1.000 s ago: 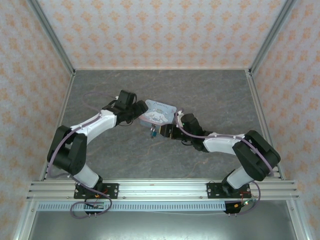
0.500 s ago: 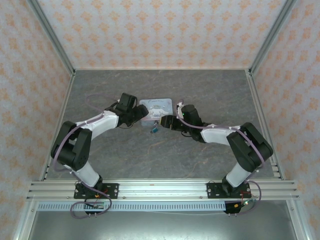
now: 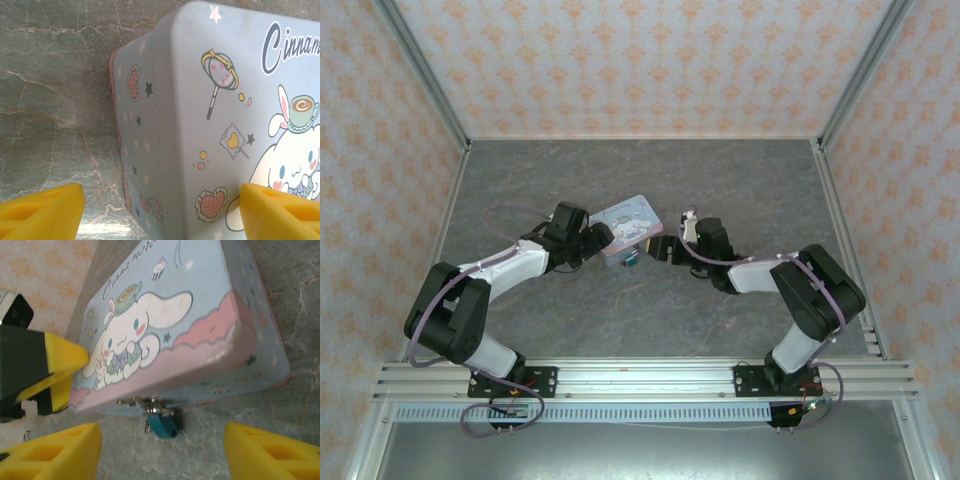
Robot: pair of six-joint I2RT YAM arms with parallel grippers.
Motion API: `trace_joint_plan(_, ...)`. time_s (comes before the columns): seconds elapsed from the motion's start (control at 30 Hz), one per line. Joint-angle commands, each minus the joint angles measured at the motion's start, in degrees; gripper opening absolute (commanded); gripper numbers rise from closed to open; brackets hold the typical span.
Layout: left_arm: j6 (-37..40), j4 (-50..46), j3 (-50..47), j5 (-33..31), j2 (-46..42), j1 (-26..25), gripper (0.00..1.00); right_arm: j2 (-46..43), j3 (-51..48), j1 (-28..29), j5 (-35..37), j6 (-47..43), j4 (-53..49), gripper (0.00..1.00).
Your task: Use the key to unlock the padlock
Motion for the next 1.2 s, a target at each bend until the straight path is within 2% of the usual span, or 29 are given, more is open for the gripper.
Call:
trace_joint_plan(0.0, 0.13, -7.32, -1.47, -1.96, 1.46, -0.73, 0.8, 0.59, -3.55, 0.0, -1.89, 0.93, 12.0, 0.71)
trace_joint_plan(0.07, 0.24, -7.59, -1.22, -2.06, 1.45, -0.78, 0.8, 2.7, -4.18, -0.04, -3.58, 2.83, 16.59, 0.75)
trace_joint_plan(0.13, 0.32, -7.78, -1.04, -2.1, 1.33, -0.78, 0.8, 4.85, -3.62, 0.11, -5.78, 4.43, 19.58, 0.83)
trace_joint_plan(0.23, 0.29, -7.97, -1.13, -2.27, 1.28, -0.76, 0.8, 6.93, -2.37, 0.78, -5.76, 4.69, 20.5, 0.84)
trace_joint_plan(0.5, 0.12, -7.75, -1.34, -2.12, 1.45, -0.73, 0.8, 12.6, 1.67, 2.47, -6.97, 5.01, 20.99, 0.74)
trace_joint_plan(0.83, -0.26, -7.57, -1.26, -1.86, 1.24, -0.85, 0.8, 18.46, 4.02, 3.91, -9.58, 7.03, 27.02, 0.73)
trace_joint_plan(1.17, -0.33, -7.85, -1.42, -2.16, 0.93, -0.92, 0.8, 18.63, 3.37, 4.01, -11.58, 7.48, 28.49, 0.59)
